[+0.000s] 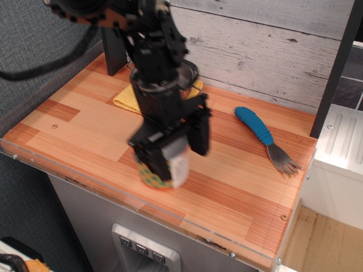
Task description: Slide the checkered can so that it's closer to the silver pan, on the empty corner of the table.
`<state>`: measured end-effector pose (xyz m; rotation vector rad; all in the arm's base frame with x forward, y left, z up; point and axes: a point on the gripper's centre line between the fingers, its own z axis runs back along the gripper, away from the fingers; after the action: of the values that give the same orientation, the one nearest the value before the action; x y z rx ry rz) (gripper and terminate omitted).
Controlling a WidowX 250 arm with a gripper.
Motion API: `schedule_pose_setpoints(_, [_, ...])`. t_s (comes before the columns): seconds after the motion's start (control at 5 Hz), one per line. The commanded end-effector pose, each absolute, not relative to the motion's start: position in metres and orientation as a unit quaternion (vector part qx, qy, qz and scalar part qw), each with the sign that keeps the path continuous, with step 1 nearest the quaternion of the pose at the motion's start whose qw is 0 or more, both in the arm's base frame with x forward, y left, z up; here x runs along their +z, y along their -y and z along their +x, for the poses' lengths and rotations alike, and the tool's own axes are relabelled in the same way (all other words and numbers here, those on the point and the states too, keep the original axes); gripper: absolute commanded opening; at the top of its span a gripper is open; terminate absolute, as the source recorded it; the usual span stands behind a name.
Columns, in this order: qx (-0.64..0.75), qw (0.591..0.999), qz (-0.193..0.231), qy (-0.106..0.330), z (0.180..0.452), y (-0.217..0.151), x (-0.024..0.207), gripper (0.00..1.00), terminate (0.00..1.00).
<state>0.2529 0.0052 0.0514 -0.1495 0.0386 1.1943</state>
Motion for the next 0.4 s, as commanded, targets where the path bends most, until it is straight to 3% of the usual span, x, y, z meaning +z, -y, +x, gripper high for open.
schedule_pose_setpoints(0.0, [0.587,0.808,-0.049,0.005,0.258,-0.058,0.064,1.00,0.00])
schedule_pose_setpoints(0.2, [0.602,0.797,-0.041,0.014,0.256,-0.080,0.066,1.00,0.00])
